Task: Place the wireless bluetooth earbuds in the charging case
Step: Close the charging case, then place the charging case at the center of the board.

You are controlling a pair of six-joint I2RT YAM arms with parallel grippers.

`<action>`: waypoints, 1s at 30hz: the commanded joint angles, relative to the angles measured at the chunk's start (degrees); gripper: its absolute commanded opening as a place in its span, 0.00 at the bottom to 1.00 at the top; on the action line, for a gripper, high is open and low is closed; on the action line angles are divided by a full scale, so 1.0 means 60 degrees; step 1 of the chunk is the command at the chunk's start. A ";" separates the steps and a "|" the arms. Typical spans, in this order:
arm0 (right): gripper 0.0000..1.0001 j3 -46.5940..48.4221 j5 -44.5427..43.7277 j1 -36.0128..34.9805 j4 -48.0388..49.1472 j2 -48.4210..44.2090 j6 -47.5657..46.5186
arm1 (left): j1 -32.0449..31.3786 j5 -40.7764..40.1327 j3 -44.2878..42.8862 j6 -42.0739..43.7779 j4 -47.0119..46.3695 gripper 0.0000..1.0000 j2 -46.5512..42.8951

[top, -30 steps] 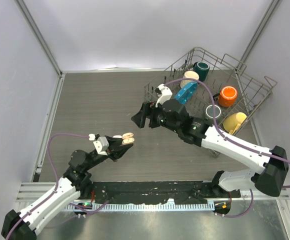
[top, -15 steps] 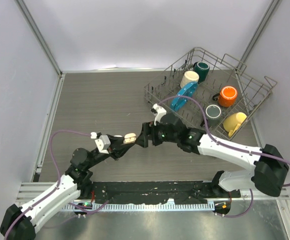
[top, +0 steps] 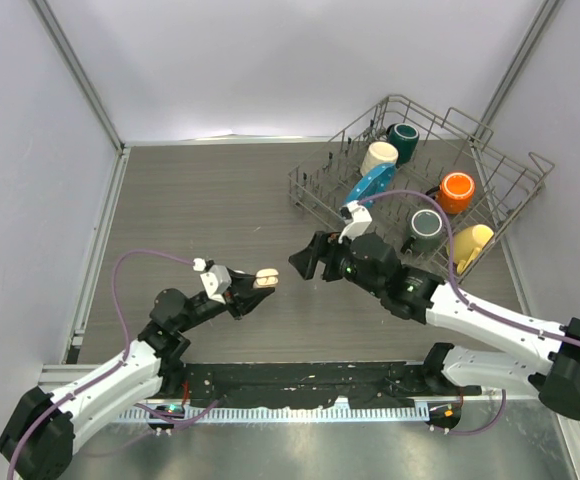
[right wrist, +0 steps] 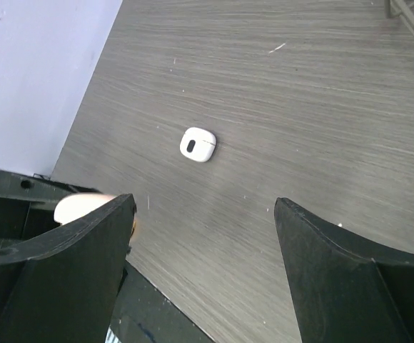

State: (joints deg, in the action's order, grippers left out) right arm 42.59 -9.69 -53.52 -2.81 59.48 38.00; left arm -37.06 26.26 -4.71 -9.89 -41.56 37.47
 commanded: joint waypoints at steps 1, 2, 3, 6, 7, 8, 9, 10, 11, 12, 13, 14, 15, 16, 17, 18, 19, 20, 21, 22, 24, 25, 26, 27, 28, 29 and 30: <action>0.85 0.0694 -0.0291 -0.0016 0.0951 0.0689 0.0098 | -0.0005 0.0325 -0.0490 0.0008 -0.0851 0.00 -0.0035; 0.85 0.0825 -0.0071 -0.0016 0.1024 0.1054 0.0127 | -0.0005 0.0340 -0.0504 -0.0007 -0.0866 0.00 -0.0035; 0.85 0.0856 0.0410 -0.0016 0.1286 0.1275 0.0257 | -0.0005 0.0354 -0.0504 -0.0007 -0.0881 0.00 -0.0020; 0.85 0.0710 0.1130 -0.0031 0.2017 0.1803 0.0521 | -0.0020 0.0384 -0.0504 -0.0021 -0.0910 0.00 0.0067; 0.85 0.0652 0.1480 -0.0031 0.2195 0.1863 0.0696 | -0.0020 0.0355 -0.0504 -0.0051 -0.0925 0.00 0.0082; 0.85 0.0506 0.1527 -0.0103 0.2342 0.1921 0.0800 | -0.0020 0.0340 -0.0490 -0.0080 -0.0939 0.00 0.0126; 0.84 0.0447 0.1876 -0.0162 0.2430 0.1922 0.0844 | -0.0020 0.0195 -0.0475 -0.0124 -0.0954 0.00 0.0126; 0.84 0.0402 0.2039 -0.0264 0.2416 0.1922 0.0787 | -0.0020 0.0092 -0.0475 -0.0182 -0.0954 0.00 0.0155; 0.85 0.0257 0.2040 -0.0338 0.2358 0.1893 0.0714 | -0.0020 -0.0011 -0.0475 -0.0197 -0.0969 0.00 0.0141; 0.85 0.0197 0.1997 -0.0570 0.2213 0.1864 0.0669 | -0.0020 -0.0041 -0.0475 -0.0197 -0.0969 0.00 0.0141; 0.85 0.0124 0.1866 -0.0674 0.2124 0.1776 0.0611 | -0.0020 -0.0084 -0.0475 -0.0168 -0.0983 0.00 0.0170; 0.85 0.0051 0.1792 -0.0762 0.2022 0.1732 0.0509 | -0.0020 -0.0114 -0.0475 -0.0154 -0.0983 0.00 0.0185; 0.84 0.0050 0.1661 -0.0966 0.1702 0.1688 0.0450 | -0.0020 -0.0158 -0.0489 -0.0139 -0.0983 0.00 0.0287; 0.85 0.0065 0.1253 -0.1026 0.1452 0.1601 0.0420 | -0.0020 -0.0216 -0.0489 -0.0153 -0.0983 0.00 0.0317; 0.85 0.0080 0.0423 -0.1085 0.1160 0.1527 0.0507 | -0.0020 -0.0260 -0.0518 -0.0284 -0.0969 0.00 0.0346; 0.84 0.0051 -0.0035 -0.1071 0.0707 0.1454 0.0595 | -0.0020 -0.0333 -0.0533 -0.0416 -0.0940 0.00 0.0419; 0.85 0.0036 -0.0533 -0.1071 0.0528 0.1221 0.0697 | -0.0020 -0.0450 -0.0562 -0.0562 -0.0867 0.00 0.0550; 0.85 -0.0022 -0.1785 -0.1071 0.0179 0.1088 0.0901 | -0.0020 -0.0683 -0.0737 -0.0723 -0.0417 0.00 0.0653; 0.85 -0.0037 -0.2334 -0.1056 -0.0347 0.0942 0.1382 | -0.0020 -0.0801 -0.0869 -0.1029 -0.0050 0.00 0.0755; 0.85 -0.0066 -0.2862 -0.1042 -0.0584 0.0767 0.1575 | -0.0020 -0.0904 -0.1044 -0.1148 0.0404 0.00 0.0887; 0.86 -0.0154 -0.3769 -0.1027 -0.1023 0.0269 0.1825 | -0.0020 -0.0920 -0.1703 -0.1455 0.1883 0.00 0.1559; 0.86 -0.0184 -0.3993 -0.1027 -0.1113 0.0107 0.1899 | -0.0020 -0.0905 -0.2082 -0.1544 0.2294 0.00 0.1896; 0.86 -0.0300 -0.4125 -0.1027 -0.1201 -0.0257 0.1943 | -0.0020 -0.0905 -0.2188 -0.1690 0.2762 0.00 0.2551; 0.86 -0.0345 -0.4460 -0.1027 -0.1347 -0.0449 0.2045 | -0.0020 -0.1021 -0.2290 -0.2069 0.2868 0.00 0.2950; 0.86 -0.0403 -0.4565 -0.1027 -0.1406 -0.0625 0.2089 | -0.0020 -0.1124 -0.2422 -0.2319 0.2869 0.00 0.3345; 0.86 -0.0505 -0.4682 -0.1012 -0.1450 -0.0989 0.2104 | -0.0020 -0.1226 -0.2481 -0.2553 0.2710 0.00 0.4132; 0.86 -0.0564 -0.4857 -0.1027 -0.1552 -0.1138 0.2090 | -0.0020 -0.1300 -0.2525 -0.3049 0.2563 0.00 0.4503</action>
State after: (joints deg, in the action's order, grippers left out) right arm 40.21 -29.34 -59.53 -9.02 57.67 48.10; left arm -37.39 21.63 -17.67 -19.64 -30.00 55.83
